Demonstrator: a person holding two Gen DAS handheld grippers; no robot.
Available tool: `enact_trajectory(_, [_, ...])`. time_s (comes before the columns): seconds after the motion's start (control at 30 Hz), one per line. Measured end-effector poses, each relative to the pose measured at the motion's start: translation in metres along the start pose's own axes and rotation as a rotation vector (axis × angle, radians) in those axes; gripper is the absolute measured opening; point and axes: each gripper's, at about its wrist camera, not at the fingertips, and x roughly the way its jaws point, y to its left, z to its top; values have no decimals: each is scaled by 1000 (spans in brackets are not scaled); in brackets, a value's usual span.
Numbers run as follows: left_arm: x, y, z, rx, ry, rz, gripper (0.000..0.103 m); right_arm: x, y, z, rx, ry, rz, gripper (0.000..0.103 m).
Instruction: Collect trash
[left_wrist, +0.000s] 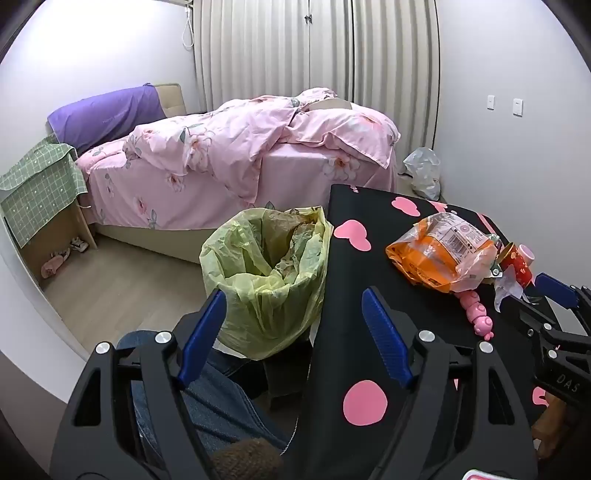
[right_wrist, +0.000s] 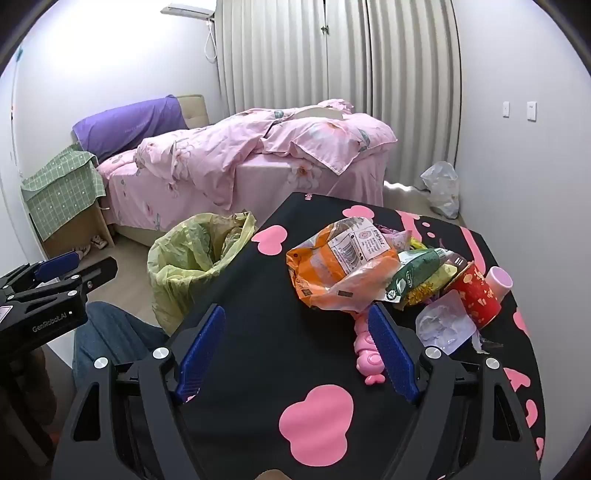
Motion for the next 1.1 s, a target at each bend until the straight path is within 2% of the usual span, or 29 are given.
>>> enact_trajectory(0.3, [2,-3,-1,20,-11,11,72,0,-2,-2,7,12,-8,76])
enact_trajectory(0.37, [-4,-7,2,48,-11,18,72,0,-4,-4,4,9,-7,76])
enact_trajectory(1.1, [-21,-11,6,61,-73,2,72,-11,-5,7,25,-57,-24,76])
